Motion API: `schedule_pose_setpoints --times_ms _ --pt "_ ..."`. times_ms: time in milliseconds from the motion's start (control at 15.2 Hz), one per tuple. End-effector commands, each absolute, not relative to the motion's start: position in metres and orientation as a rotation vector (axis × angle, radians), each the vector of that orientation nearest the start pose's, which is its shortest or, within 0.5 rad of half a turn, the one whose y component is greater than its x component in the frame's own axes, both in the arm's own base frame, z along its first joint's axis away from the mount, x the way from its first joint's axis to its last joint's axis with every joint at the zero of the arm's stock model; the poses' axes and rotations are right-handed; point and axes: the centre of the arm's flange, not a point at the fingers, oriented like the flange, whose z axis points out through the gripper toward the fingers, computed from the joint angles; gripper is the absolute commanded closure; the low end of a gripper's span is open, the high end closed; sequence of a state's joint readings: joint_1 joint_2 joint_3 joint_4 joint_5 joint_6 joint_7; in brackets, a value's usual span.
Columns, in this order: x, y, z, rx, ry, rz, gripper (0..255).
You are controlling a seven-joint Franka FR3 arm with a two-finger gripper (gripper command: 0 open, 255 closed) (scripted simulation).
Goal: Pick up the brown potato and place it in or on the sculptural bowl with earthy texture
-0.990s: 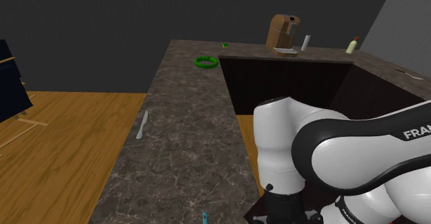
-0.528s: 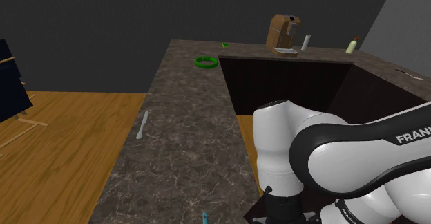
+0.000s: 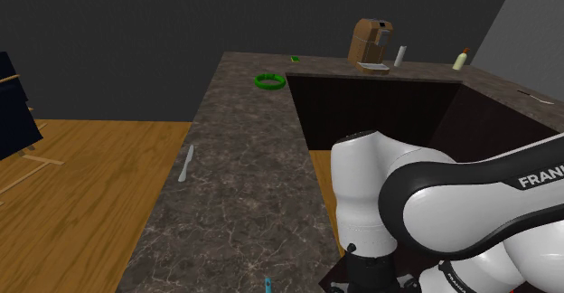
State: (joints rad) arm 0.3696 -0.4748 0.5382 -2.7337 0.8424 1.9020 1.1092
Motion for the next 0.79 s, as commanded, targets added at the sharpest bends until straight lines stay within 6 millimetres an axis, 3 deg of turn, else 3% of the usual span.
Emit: schedule_pose_setpoints --times_ms 0,198,726 --pt "0.188 0.289 0.337 -2.803 1.085 0.919 0" --pt "0.207 0.282 0.368 -2.803 1.085 0.919 0" --pt "0.207 0.282 0.368 -2.803 1.085 0.919 0"
